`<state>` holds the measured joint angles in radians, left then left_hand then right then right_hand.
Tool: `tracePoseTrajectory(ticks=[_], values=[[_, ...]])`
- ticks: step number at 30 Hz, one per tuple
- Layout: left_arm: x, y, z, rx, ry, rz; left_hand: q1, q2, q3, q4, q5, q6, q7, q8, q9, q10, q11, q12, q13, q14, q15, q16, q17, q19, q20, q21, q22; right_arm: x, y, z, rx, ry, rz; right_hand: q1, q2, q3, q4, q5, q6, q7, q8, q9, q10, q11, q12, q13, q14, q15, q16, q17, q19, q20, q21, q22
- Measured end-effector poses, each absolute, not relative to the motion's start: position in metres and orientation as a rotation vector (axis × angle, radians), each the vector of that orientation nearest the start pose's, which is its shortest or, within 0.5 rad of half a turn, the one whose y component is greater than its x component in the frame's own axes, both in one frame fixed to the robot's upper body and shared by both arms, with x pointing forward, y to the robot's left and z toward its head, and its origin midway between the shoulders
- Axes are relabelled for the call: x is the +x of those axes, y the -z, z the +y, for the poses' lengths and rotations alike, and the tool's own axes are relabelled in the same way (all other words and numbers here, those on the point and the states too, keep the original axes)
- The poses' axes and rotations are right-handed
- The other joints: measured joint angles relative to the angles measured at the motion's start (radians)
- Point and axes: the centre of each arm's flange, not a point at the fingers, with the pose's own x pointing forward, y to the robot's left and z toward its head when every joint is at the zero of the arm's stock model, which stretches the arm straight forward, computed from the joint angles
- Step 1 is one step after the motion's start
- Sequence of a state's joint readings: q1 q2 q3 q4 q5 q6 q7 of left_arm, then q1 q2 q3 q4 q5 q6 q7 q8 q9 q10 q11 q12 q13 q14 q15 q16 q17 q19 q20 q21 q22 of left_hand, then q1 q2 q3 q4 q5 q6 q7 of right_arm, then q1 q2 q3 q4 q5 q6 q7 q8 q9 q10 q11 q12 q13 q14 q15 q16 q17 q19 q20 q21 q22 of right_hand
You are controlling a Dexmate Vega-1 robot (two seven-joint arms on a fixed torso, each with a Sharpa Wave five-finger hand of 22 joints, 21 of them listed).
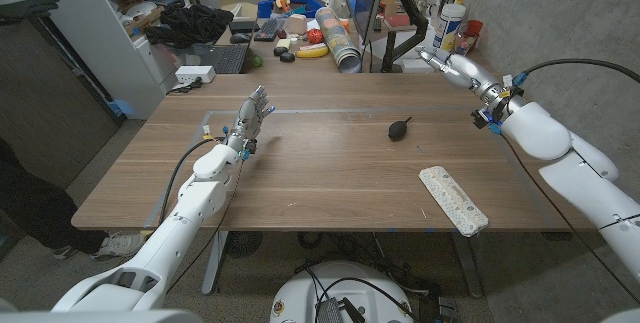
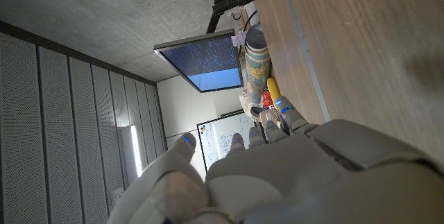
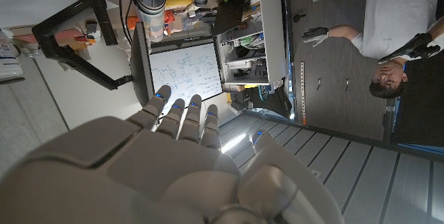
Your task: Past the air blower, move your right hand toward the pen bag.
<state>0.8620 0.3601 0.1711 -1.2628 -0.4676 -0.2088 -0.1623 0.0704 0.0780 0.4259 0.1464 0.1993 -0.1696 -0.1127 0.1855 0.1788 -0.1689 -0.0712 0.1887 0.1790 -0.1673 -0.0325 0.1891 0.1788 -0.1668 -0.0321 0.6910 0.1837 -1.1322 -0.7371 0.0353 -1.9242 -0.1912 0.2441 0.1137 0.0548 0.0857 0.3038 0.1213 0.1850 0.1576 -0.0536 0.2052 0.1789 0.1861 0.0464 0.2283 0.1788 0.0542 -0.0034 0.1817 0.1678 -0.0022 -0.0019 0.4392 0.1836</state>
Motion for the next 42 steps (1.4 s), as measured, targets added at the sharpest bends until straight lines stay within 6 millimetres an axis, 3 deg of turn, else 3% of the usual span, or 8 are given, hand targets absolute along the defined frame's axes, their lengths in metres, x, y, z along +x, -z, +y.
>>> tracePoseTrajectory(ticks=[15,42], values=[[0.663,0.031,0.298,-0.021,0.211,-0.566,0.000,0.000,0.000,0.000,0.000,0.000,0.000,0.000,0.000,0.000,0.000,0.000,0.000,0.000,0.000,0.000,0.000,0.000,0.000,0.000,0.000,0.472,-0.084,-0.314,-1.099,-0.035,-0.936,0.000,0.000,0.000,0.000,0.000,0.021,0.000,0.000,0.000,0.018,-0.004,0.000,0.000,0.009,-0.002,0.000,0.000,0.009,0.002,-0.007,-0.002],[0.667,0.029,0.299,-0.042,0.215,-0.582,0.000,0.000,0.000,0.000,0.000,0.000,0.000,0.000,0.000,0.000,0.000,0.000,0.000,0.000,0.000,0.000,0.000,0.000,0.000,-0.007,0.000,0.435,-0.085,-0.313,-1.208,-0.002,-0.909,0.023,0.001,0.004,-0.018,0.000,0.035,0.000,0.000,0.000,0.030,-0.005,0.000,0.000,0.023,-0.006,0.000,0.000,0.021,0.000,-0.014,-0.002]])
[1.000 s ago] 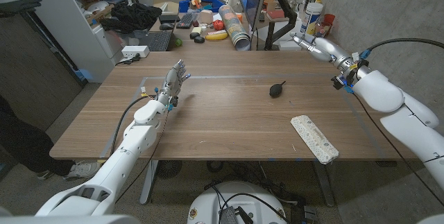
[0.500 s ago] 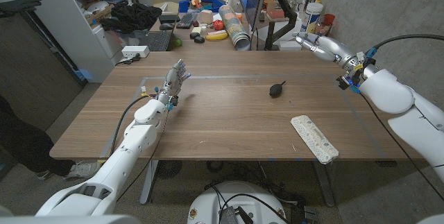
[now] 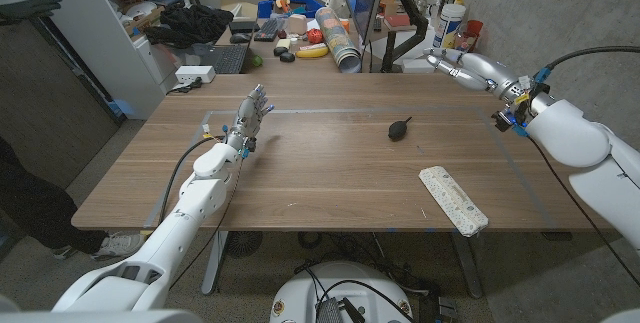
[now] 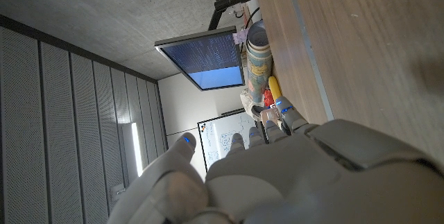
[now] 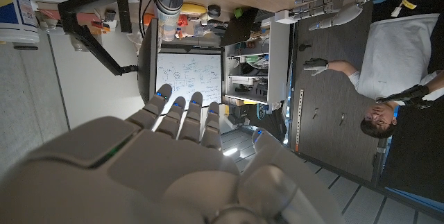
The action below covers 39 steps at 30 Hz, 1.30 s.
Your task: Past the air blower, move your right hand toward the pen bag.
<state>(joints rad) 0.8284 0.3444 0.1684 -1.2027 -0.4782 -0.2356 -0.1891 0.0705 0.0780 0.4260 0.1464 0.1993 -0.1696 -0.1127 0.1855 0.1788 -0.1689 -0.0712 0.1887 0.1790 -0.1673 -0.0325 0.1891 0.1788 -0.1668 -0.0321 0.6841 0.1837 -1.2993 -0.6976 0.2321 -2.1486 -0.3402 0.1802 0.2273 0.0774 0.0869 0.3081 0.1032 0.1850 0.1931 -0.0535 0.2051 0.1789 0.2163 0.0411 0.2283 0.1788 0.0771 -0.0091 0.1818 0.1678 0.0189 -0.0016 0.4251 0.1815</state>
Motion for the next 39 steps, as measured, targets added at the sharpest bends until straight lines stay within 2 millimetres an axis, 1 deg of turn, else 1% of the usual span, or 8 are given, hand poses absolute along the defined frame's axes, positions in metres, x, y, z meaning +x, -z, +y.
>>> tracePoseTrajectory(ticks=[5,7,8,18,22,29,33,39], values=[[0.669,0.029,0.299,-0.047,0.217,-0.581,0.000,0.000,-0.003,-0.003,0.000,0.000,0.000,0.000,0.000,0.000,0.000,0.000,0.000,0.000,0.000,0.000,0.000,0.000,0.000,0.000,0.000,0.431,-0.083,-0.313,-1.227,0.003,-0.897,0.001,-0.001,0.004,-0.004,0.000,0.000,0.000,0.000,0.000,0.002,0.002,0.000,0.000,0.000,0.000,0.000,0.000,0.000,0.000,0.000,0.000],[0.670,0.029,0.298,-0.048,0.216,-0.579,0.000,0.000,-0.003,-0.003,0.000,0.000,0.000,0.000,0.000,0.000,0.000,0.000,0.000,0.000,0.000,0.000,0.000,0.000,0.000,0.000,0.000,0.432,-0.082,-0.313,-1.237,0.003,-0.888,0.001,-0.001,0.004,-0.004,0.000,0.000,0.000,0.000,0.000,0.007,-0.004,0.000,0.000,0.000,0.000,0.000,0.000,0.000,0.000,0.000,0.000],[0.670,0.029,0.298,-0.048,0.221,-0.582,0.000,0.000,-0.003,-0.004,0.000,0.000,0.000,0.000,0.000,0.000,0.000,0.000,0.000,0.000,0.000,0.000,0.000,0.000,0.000,0.000,0.000,0.426,-0.082,-0.313,-1.237,0.010,-0.893,0.001,-0.001,0.004,-0.004,0.000,0.000,0.000,0.000,0.000,0.007,-0.004,0.000,0.000,0.000,0.000,0.000,0.000,0.000,0.000,-0.003,0.000],[0.673,0.028,0.295,-0.049,0.232,-0.582,0.000,0.000,-0.003,-0.003,0.000,0.000,0.000,0.000,0.000,0.000,0.000,0.000,0.000,0.000,0.000,0.000,0.000,0.000,0.000,-0.004,0.000,0.417,-0.078,-0.311,-1.271,0.025,-0.876,0.012,0.009,0.012,-0.012,0.000,0.000,0.000,0.000,0.000,0.007,-0.004,0.000,0.000,0.000,0.000,0.000,0.000,0.000,0.000,-0.005,0.000],[0.673,0.028,0.295,-0.049,0.233,-0.582,0.000,0.000,-0.006,0.000,0.000,0.000,0.000,0.000,0.000,0.000,0.000,0.000,0.000,0.000,0.000,0.000,0.000,0.000,0.000,-0.004,0.000,0.414,-0.077,-0.310,-1.283,0.027,-0.867,0.015,0.007,0.016,-0.017,0.000,0.000,0.000,-0.007,0.000,0.007,-0.004,0.000,0.000,0.000,0.000,0.000,0.000,0.000,0.000,-0.007,0.000],[0.673,0.029,0.295,-0.050,0.235,-0.581,0.000,0.000,-0.007,0.001,0.000,0.000,0.000,0.000,0.000,0.000,0.000,0.000,0.000,0.000,0.000,0.000,0.000,0.000,0.000,-0.004,0.000,0.410,-0.074,-0.307,-1.310,0.027,-0.848,0.021,0.011,0.012,-0.021,0.000,0.000,0.000,-0.007,0.000,0.007,-0.004,0.000,0.000,0.000,0.000,0.000,0.000,0.000,0.000,-0.011,0.000],[0.673,0.030,0.296,-0.050,0.234,-0.580,0.000,0.000,-0.007,0.001,0.000,0.000,0.000,0.000,0.000,0.000,0.000,0.000,0.000,0.000,0.000,0.000,0.000,0.000,0.000,-0.004,0.000,0.409,-0.072,-0.306,-1.330,0.031,-0.835,0.026,0.006,0.016,-0.025,0.000,0.000,0.000,-0.007,0.000,0.007,-0.004,0.000,0.000,0.000,0.000,0.000,0.000,0.000,0.000,-0.011,0.000],[0.672,0.031,0.297,-0.049,0.233,-0.578,0.000,0.000,-0.007,0.001,0.000,-0.004,-0.004,0.000,0.000,0.000,0.000,0.000,0.000,0.000,0.000,0.000,0.000,0.000,0.000,-0.008,0.000,0.407,-0.070,-0.304,-1.356,0.035,-0.817,0.030,0.010,0.020,-0.028,0.000,0.000,0.000,-0.007,0.000,0.007,-0.004,-0.004,0.000,0.000,0.000,-0.005,0.000,0.000,0.000,-0.015,0.000]])
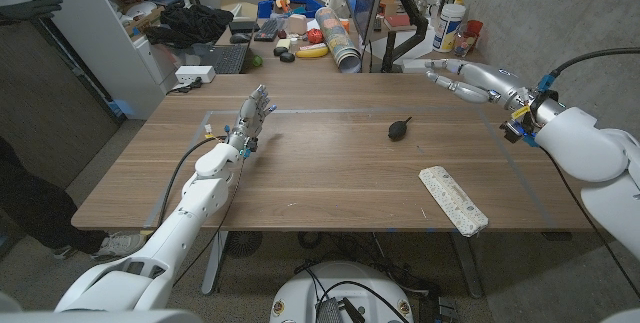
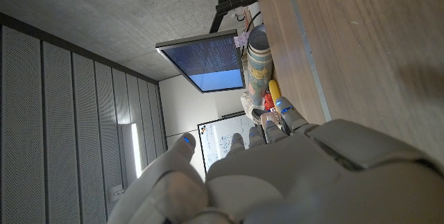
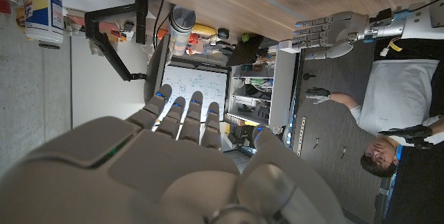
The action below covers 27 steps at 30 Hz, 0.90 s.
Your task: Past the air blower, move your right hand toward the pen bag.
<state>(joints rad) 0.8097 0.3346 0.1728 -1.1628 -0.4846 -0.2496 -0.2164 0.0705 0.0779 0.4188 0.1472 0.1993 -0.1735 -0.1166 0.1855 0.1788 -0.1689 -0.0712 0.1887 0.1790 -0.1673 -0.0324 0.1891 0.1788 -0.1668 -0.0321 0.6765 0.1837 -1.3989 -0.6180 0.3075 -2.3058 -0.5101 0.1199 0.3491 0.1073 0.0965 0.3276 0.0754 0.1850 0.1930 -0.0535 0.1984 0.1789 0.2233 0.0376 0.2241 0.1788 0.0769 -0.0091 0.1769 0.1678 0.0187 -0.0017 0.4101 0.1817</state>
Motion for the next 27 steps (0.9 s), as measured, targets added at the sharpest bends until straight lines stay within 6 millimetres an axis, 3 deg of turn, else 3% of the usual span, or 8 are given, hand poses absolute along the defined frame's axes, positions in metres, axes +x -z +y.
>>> tracePoseTrajectory(ticks=[27], values=[[0.672,0.033,0.298,-0.046,0.236,-0.571,0.005,0.005,-0.003,-0.003,0.000,0.002,-0.005,0.000,0.000,0.000,0.000,0.000,0.000,0.000,0.000,0.000,0.000,0.000,0.000,-0.004,0.000,0.405,-0.058,-0.295,-1.447,0.036,-0.714,0.017,0.001,0.000,-0.016,0.000,-0.011,-0.011,-0.008,0.000,-0.026,-0.018,-0.015,0.000,-0.006,0.005,0.000,0.000,0.005,0.005,-0.004,0.000]])
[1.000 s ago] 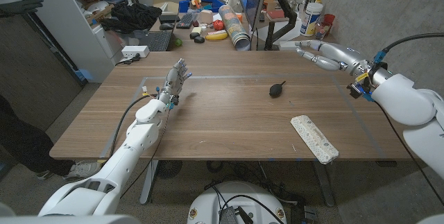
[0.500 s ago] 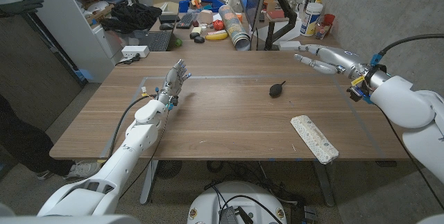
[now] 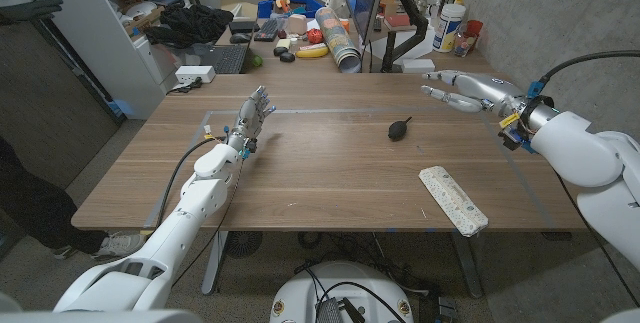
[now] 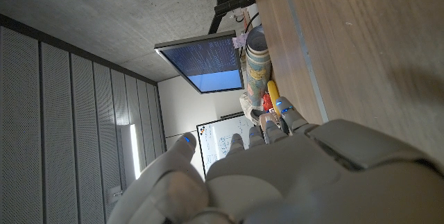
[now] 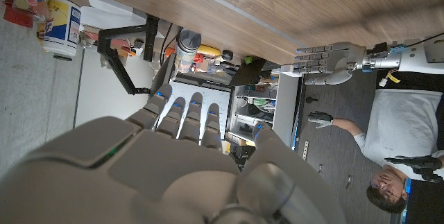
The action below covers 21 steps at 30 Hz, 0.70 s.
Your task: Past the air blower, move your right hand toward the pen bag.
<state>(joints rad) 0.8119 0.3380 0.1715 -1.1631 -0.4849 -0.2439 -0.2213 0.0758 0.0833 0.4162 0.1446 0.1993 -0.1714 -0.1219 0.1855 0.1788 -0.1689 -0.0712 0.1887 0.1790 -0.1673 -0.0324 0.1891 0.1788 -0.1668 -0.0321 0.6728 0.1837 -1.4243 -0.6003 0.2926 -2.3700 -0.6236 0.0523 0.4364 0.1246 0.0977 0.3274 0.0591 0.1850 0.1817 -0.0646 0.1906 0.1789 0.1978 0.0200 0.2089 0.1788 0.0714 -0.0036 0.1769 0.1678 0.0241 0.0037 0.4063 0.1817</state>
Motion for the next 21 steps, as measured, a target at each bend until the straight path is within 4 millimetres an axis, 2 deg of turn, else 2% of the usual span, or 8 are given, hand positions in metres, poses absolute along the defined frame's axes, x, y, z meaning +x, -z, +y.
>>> tracePoseTrajectory(ticks=[10,17,21], values=[[0.672,0.034,0.298,-0.046,0.235,-0.568,0.000,0.000,0.000,0.000,0.000,0.000,0.000,0.000,0.000,0.000,0.000,0.000,0.000,0.000,0.000,0.000,0.000,0.000,0.000,-0.002,0.000,0.406,-0.053,-0.293,-1.465,0.027,-0.681,0.000,0.000,0.000,-0.008,0.000,-0.012,-0.005,-0.006,0.004,-0.018,-0.007,-0.006,0.000,-0.013,0.012,0.000,0.000,-0.007,0.007,-0.008,0.000],[0.671,0.033,0.297,-0.045,0.236,-0.569,0.000,0.000,0.000,0.000,0.000,0.000,0.000,0.000,0.000,0.000,0.000,0.000,0.000,0.000,0.000,0.000,0.000,0.000,0.000,-0.004,0.000,0.408,-0.049,-0.292,-1.475,0.017,-0.662,0.004,0.004,0.004,-0.012,0.000,-0.025,-0.007,-0.006,0.005,-0.023,-0.013,-0.006,0.000,-0.016,0.009,0.000,0.000,-0.007,0.007,-0.015,0.000],[0.671,0.033,0.296,-0.045,0.235,-0.570,0.000,0.000,0.000,0.000,0.000,0.000,0.000,0.000,0.000,0.000,0.000,0.000,0.000,0.000,0.000,0.000,0.000,0.000,0.000,-0.004,0.000,0.408,-0.048,-0.292,-1.480,0.013,-0.653,0.015,0.003,0.004,-0.012,0.000,-0.025,-0.007,-0.006,0.005,-0.029,-0.007,-0.012,0.000,-0.016,0.009,0.000,0.000,-0.007,0.007,-0.015,0.000]])
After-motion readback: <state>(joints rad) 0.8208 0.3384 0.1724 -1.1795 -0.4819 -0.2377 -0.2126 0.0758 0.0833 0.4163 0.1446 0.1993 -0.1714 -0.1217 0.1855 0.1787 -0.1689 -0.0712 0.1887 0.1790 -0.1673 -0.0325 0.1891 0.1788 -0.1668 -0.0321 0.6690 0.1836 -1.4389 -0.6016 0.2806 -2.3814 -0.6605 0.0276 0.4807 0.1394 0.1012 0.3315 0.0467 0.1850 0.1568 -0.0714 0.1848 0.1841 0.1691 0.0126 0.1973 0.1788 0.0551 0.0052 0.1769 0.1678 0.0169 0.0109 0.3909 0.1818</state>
